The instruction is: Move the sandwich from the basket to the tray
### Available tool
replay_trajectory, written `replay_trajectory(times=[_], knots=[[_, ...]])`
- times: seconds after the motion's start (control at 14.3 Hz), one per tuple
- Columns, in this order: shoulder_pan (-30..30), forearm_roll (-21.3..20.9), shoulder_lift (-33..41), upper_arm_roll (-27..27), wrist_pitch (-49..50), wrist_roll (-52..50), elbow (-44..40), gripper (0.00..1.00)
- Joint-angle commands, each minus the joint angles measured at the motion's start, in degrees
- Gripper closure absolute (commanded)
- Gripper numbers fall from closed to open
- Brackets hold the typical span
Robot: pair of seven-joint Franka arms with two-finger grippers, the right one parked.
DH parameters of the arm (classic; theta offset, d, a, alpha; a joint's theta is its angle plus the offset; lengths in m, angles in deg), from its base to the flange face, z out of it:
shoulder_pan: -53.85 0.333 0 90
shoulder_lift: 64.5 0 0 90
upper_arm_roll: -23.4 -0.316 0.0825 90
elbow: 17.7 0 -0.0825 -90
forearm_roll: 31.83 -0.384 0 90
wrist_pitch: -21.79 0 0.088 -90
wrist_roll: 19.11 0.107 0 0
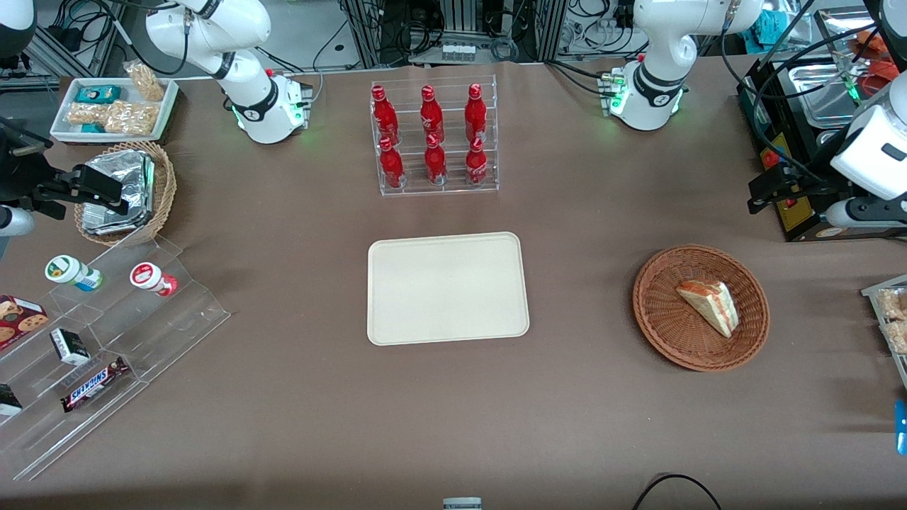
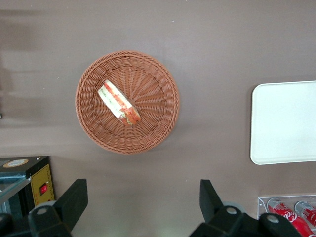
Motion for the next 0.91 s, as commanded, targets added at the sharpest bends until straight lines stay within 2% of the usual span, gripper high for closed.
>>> replay_trajectory(times=[0.0,0.63,0.84], knots=[[-0.78,-0.02,-0.16,-0.19,-0.02,0.84,-0.77,0.00],[-0.69,-0.11,-0.33,-0.19,0.07,0.75,0.63,0.00],[-0.08,-0.29,-0.60,-0.54,-2.90,0.75,6.76,0.00]])
